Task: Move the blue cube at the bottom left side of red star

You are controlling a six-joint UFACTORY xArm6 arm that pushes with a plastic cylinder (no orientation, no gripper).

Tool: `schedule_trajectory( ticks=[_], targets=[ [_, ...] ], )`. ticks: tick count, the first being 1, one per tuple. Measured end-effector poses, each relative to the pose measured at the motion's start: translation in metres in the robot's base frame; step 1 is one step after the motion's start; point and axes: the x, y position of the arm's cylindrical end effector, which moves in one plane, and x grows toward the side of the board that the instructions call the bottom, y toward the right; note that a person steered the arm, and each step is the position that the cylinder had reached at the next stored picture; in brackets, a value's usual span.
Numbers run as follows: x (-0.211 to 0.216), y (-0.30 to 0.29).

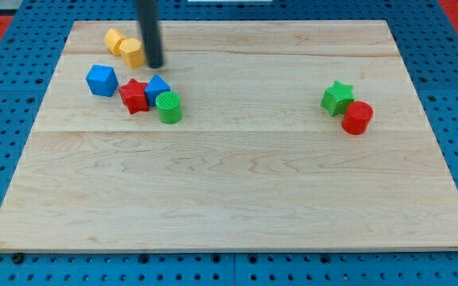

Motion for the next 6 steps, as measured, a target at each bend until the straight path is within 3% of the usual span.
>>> schedule_trajectory(
  ticks=[1, 5, 6],
  targets=[
    [0.003, -0.046],
    [0.104, -0.034],
    [0.109, -0.082]
  ],
)
